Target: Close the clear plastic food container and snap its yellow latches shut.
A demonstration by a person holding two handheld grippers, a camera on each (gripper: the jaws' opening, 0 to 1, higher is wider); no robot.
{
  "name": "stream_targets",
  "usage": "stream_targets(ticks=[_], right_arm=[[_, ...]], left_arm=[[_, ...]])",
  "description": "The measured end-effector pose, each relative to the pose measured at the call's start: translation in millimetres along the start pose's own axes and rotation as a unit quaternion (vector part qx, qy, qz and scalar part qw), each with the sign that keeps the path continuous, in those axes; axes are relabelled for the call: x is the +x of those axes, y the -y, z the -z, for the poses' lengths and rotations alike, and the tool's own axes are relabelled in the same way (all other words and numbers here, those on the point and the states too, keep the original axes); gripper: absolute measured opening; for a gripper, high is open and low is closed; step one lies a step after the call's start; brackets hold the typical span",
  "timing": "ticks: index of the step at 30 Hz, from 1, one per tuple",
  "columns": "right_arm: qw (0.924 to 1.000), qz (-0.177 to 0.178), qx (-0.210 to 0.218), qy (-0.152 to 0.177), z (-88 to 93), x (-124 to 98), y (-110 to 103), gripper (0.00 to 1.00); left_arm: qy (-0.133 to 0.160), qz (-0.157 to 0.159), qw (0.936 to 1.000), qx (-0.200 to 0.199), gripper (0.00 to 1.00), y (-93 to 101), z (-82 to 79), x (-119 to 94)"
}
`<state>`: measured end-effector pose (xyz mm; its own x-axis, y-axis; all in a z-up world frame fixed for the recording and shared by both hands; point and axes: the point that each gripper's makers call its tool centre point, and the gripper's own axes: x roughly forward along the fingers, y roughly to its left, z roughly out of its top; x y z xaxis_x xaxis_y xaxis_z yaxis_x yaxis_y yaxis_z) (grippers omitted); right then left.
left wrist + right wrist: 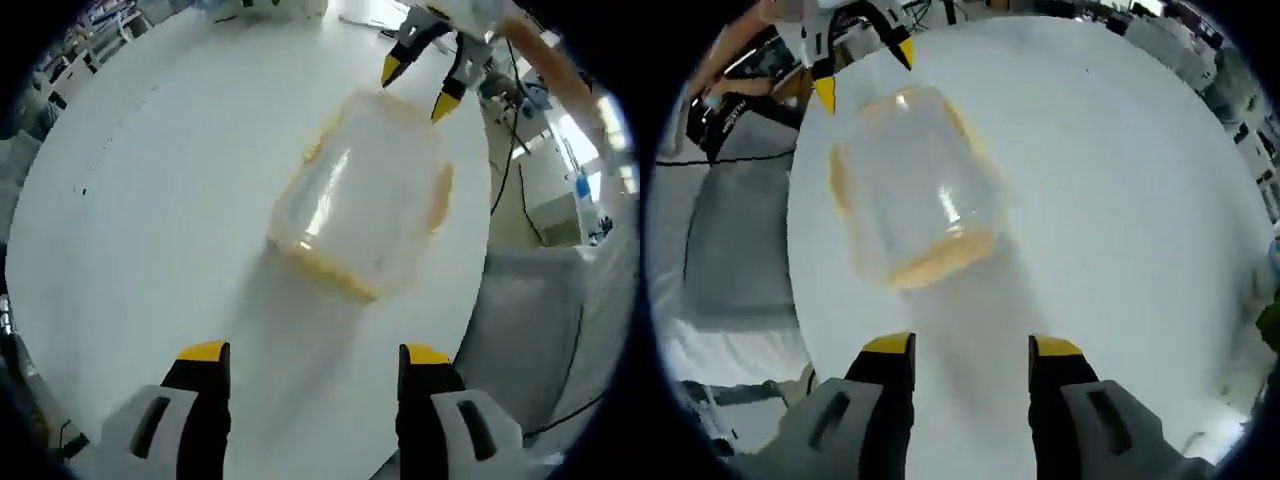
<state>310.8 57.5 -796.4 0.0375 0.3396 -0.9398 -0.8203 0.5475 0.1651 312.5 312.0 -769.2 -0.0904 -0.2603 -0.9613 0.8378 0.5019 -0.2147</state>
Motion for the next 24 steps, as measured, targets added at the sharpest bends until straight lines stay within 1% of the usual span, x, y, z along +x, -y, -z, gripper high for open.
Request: stream_targets(ticks=[1, 2, 3, 4, 5, 6, 7, 8, 10, 11, 12, 13, 14, 15, 16, 17, 18, 19, 20, 21, 22, 23, 24], right_arm=[[0.9999, -0.002, 0.011, 0.004, -1.0, -0.6, -0.4, 0.4], [0.9991, -0.01, 0.038, 0.015, -4.7, -2.7, -2.0, 0.39], [0.9979, -0.016, 0.057, 0.027, -8.4, -4.3, -3.5, 0.39], [0.9951, -0.027, 0.086, 0.041, -12.6, -6.8, -6.8, 0.39], [0.9928, -0.036, 0.102, 0.05, -16.0, -8.6, -9.3, 0.4], [0.9885, -0.051, 0.127, 0.065, -21.6, -11.3, -15.1, 0.41], [0.9844, -0.063, 0.147, 0.072, -24.6, -13.4, -18.7, 0.42], [0.9782, -0.078, 0.175, 0.079, -28.9, -16.0, -22.6, 0.41], [0.967, -0.101, 0.209, 0.105, -39.2, -20.5, -27.6, 0.36], [0.9626, -0.106, 0.222, 0.113, -42.2, -22.0, -27.8, 0.33], [0.9564, -0.109, 0.242, 0.121, -45.3, -23.1, -26.0, 0.31], [0.9529, -0.11, 0.254, 0.123, -45.6, -23.2, -24.1, 0.28], [0.9474, -0.11, 0.272, 0.128, -46.8, -22.3, -21.3, 0.26], [0.9435, -0.11, 0.284, 0.13, -47.1, -21.1, -19.4, 0.26], [0.9411, -0.111, 0.291, 0.13, -47.2, -20.4, -18.9, 0.27], [0.9319, -0.117, 0.316, 0.134, -48.4, -18.5, -18.0, 0.27], [0.9253, -0.123, 0.331, 0.138, -50.1, -17.0, -17.7, 0.27], [0.9148, -0.136, 0.351, 0.145, -53.1, -15.2, -20.1, 0.26], [0.9083, -0.148, 0.363, 0.146, -54.3, -14.3, -23.9, 0.26], [0.9026, -0.157, 0.373, 0.146, -55.1, -12.5, -26.8, 0.26], [0.9047, -0.154, 0.369, 0.146, -53.9, -10.3, -26.0, 0.27], [0.905, -0.15, 0.371, 0.144, -52.9, -7.7, -25.1, 0.27], [0.9047, -0.145, 0.375, 0.141, -51.4, -5.9, -26.2, 0.26]], left_arm=[[0.009, 0.014, 0.9996, -0.024, 0.62, 4.6, -2.8, -0.3], [0.022, 0.018, 0.9955, -0.09, 0.58, 5.6, -7.4, -0.7], [0.038, 0.026, 0.9871, -0.153, 0.56, 8.2, -12.1, 0.2], [0.045, 0.078, 0.9694, -0.229, 0.58, 22.5, -16.1, -0.7], [0.049, 0.111, 0.957, -0.263, 0.58, 31.1, -19.8, -1.7], [0.078, 0.15, 0.9396, -0.298, 0.57, 38.8, -31.1, -3.2], [0.09, 0.162, 0.9263, -0.328, 0.56, 39.7, -36.4, -3.6], [0.104, 0.157, 0.9153, -0.356, 0.56, 34.5, -41.2, -2.5], [0.106, 0.142, 0.9117, -0.371, 0.55, 28.1, -40.6, 0.3], [0.101, 0.129, 0.9165, -0.365, 0.55, 26.9, -38.6, 2.7], [0.096, 0.117, 0.9218, -0.357, 0.55, 25.4, -37.1, 4.9], [0.095, 0.113, 0.9224, -0.357, 0.55, 25.1, -37.7, 6.2], [0.096, 0.115, 0.9214, -0.358, 0.55, 26.4, -38.8, 7.1], [0.095, 0.119, 0.919, -0.364, 0.55, 35.1, -40.3, 9.2], [0.093, 0.124, 0.917, -0.368, 0.53, 38.6, -41.4, 10.2], [0.093, 0.124, 0.9128, -0.378, 0.51, 34.1, -43.7, 10.2], [0.094, 0.122, 0.9114, -0.382, 0.48, 33.9, -44.5, 10.6], [0.095, 0.116, 0.9116, -0.383, 0.42, 36.0, -45.6, 12.2], [0.096, 0.114, 0.912, -0.382, 0.4, 36.5, -46.4, 13.5], [0.094, 0.108, 0.911, -0.387, 0.4, 38.4, -46.7, 16.1], [0.094, 0.108, 0.9111, -0.387, 0.43, 39.7, -47.4, 17.2], [0.091, 0.107, 0.9094, -0.391, 0.44, 35.7, -48.4, 17.9], [0.091, 0.108, 0.9091, -0.392, 0.44, 36.0, -49.0, 18.5]])
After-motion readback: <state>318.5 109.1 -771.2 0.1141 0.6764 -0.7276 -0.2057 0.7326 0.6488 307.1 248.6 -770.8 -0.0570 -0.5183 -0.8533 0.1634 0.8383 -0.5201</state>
